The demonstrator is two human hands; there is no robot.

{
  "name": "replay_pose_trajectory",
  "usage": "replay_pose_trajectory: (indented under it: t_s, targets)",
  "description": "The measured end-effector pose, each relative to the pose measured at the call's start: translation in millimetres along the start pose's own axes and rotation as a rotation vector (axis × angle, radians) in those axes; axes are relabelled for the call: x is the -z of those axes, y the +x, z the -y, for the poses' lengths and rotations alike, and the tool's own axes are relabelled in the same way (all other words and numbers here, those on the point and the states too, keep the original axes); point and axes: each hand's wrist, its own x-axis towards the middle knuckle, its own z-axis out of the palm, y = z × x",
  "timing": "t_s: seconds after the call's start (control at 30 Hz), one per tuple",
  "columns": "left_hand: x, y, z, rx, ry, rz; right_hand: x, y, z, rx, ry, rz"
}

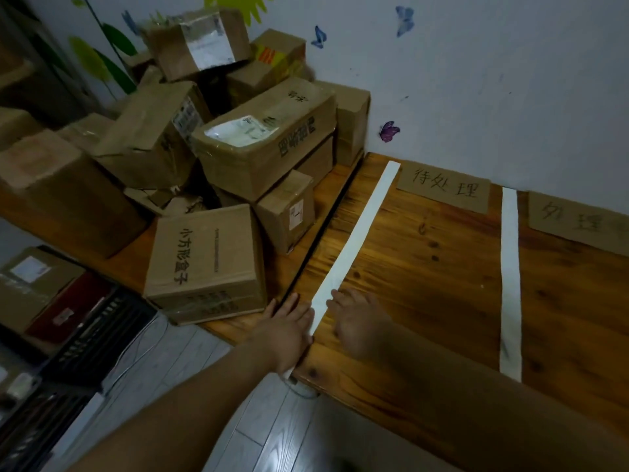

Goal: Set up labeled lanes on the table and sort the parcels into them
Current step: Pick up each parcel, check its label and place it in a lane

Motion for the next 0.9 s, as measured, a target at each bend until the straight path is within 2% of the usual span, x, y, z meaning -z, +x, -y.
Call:
replay_pose_trajectory:
  t_s: [0.2,0.43,0.63,0.73,0.9]
  targets:
    - [29.6,-6.2,1.9,-0.046,-0.092,-0.019,25.3,6.1,-4.3,-0.078,0.033,0.067]
    - [131.7,-51.2,27.4,-0.156,-0.111,-0.261,121.8,-7.1,4.1,-0.225,0.090,-0.179]
    - [181.7,-88.9,94.0,-0.084,-0.243,-0.414,189.9,-20.6,54.9,-0.302,0.254,-0.313]
    - [197.6,-96.6,127.1,-0.047,-0.434,-0.475,209.2,-16.9,75.6,-0.298,0.268,-0.358]
    - [221.0,-82.6,153.8,-0.007,-0.969,-0.563,242.1,8.1,79.9,-0.271,0.320,-0.412]
